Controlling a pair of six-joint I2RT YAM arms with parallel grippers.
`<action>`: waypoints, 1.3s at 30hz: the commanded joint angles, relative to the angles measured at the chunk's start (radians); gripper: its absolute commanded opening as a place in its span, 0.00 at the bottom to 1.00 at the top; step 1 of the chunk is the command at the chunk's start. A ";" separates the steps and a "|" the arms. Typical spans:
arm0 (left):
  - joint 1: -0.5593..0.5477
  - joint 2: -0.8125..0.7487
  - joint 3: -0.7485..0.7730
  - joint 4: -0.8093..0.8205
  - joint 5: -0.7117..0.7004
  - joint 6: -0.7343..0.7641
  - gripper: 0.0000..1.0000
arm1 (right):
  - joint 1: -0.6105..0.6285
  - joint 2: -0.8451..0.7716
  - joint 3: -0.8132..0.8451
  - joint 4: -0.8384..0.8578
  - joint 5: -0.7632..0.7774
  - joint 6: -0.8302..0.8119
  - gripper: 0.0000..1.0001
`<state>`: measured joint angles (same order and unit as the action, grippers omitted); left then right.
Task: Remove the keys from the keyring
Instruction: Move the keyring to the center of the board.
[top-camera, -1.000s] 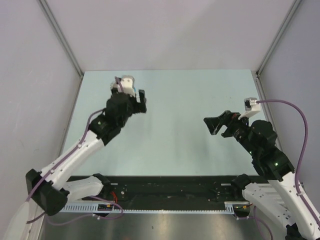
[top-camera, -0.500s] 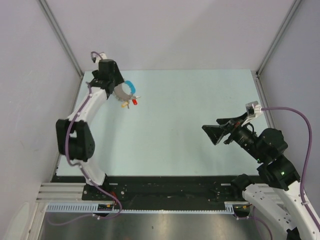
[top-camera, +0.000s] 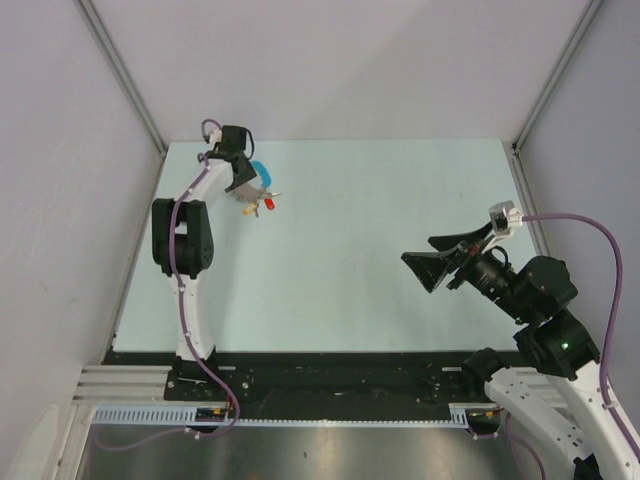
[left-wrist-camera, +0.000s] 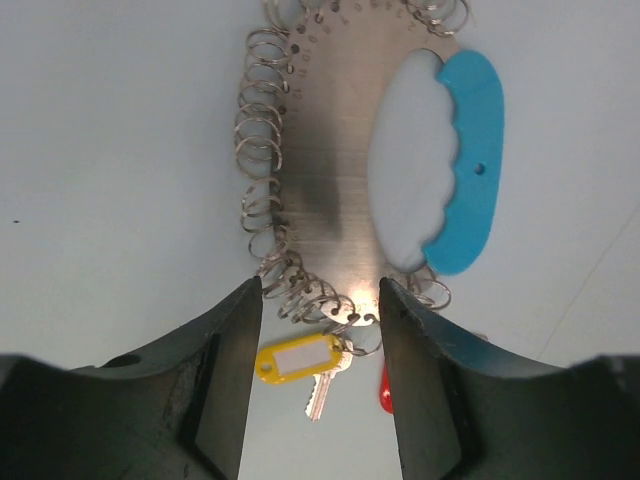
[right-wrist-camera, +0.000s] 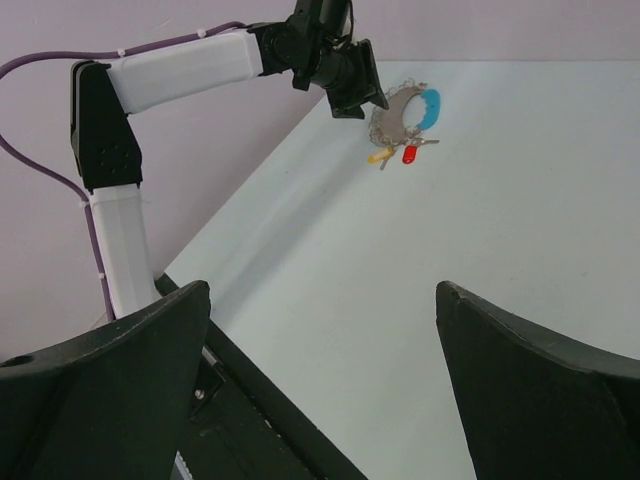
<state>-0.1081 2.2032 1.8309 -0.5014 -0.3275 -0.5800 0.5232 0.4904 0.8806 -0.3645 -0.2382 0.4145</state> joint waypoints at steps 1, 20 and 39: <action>0.013 -0.005 0.024 -0.036 -0.105 -0.090 0.56 | 0.008 0.007 0.001 0.052 -0.021 0.004 0.98; 0.045 0.070 0.018 0.004 -0.012 -0.123 0.53 | 0.011 0.014 0.001 0.085 -0.015 0.063 0.95; 0.041 -0.009 -0.111 0.066 0.065 -0.110 0.13 | 0.015 0.011 0.001 0.064 0.056 0.083 0.94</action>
<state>-0.0650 2.2753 1.7756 -0.4583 -0.2783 -0.6804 0.5339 0.5087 0.8806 -0.3161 -0.2222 0.4805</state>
